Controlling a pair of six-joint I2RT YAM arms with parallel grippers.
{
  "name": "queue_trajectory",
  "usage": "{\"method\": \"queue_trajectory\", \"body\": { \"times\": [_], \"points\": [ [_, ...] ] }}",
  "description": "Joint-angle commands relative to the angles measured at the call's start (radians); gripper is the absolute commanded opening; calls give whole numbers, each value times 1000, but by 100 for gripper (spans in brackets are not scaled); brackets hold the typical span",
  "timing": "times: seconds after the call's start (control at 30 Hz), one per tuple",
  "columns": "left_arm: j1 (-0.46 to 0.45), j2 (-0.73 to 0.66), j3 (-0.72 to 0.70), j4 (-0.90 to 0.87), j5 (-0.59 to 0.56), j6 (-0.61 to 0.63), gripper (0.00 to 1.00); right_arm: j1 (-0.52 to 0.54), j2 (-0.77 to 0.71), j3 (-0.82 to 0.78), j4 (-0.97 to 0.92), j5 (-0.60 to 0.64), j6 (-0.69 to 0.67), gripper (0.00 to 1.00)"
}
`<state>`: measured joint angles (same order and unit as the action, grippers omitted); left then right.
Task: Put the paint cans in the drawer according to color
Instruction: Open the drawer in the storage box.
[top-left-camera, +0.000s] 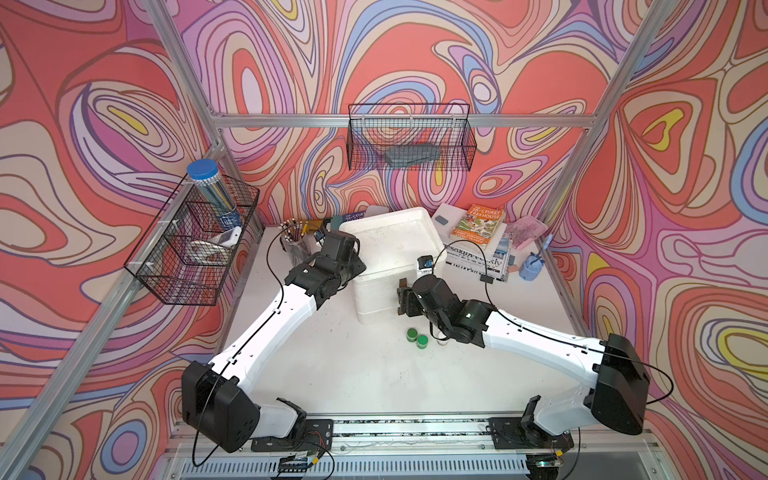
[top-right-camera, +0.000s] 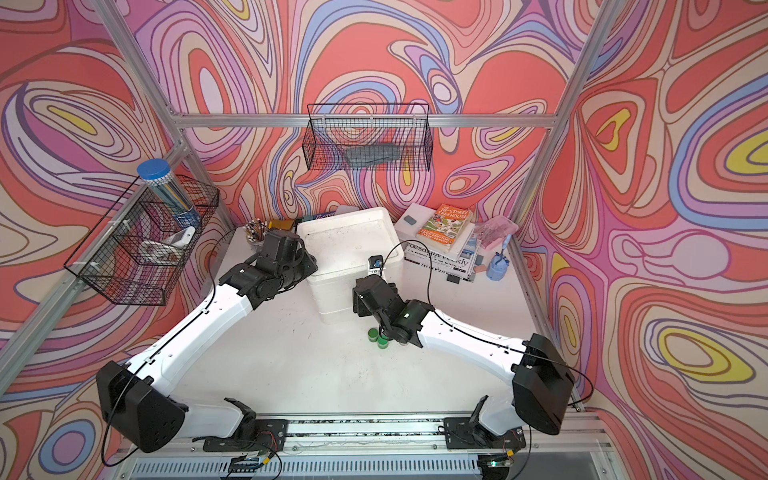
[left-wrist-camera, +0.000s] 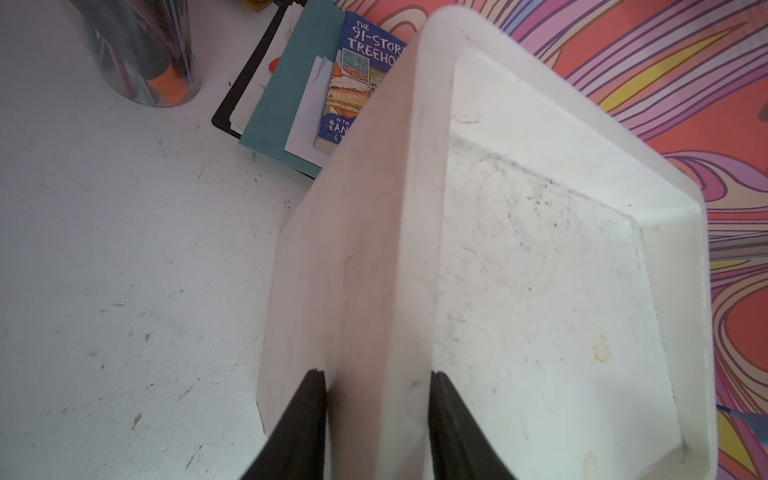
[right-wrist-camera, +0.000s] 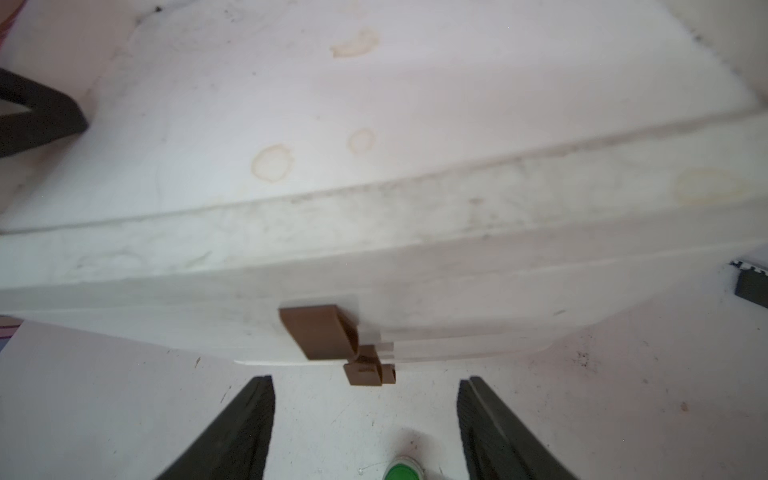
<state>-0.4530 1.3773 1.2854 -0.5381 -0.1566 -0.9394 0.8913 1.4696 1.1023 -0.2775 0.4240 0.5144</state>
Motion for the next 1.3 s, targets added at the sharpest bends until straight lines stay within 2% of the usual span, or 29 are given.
{"method": "queue_trajectory", "body": {
  "times": [0.0, 0.43, 0.57, 0.73, 0.97, 1.27],
  "points": [
    [-18, 11, -44, -105, 38, -1, 38, -22, 24, 32, 5, -3, -17, 72],
    [-19, 8, -49, -104, 37, -2, 37, -32, 69, 60, 93, -90, -99, 68],
    [-18, 12, -46, -102, 40, -3, 37, -32, 87, 78, 100, -77, -106, 64],
    [-19, 17, -48, -105, 42, -9, 36, -31, 104, 85, 125, -42, -109, 48],
    [-19, 14, -52, -103, 33, -15, 36, -31, 102, 78, 123, -134, -122, 22],
    [-18, 14, -59, -100, 30, -15, 36, -31, 60, 44, 108, -155, -131, 0]
  ]
}}
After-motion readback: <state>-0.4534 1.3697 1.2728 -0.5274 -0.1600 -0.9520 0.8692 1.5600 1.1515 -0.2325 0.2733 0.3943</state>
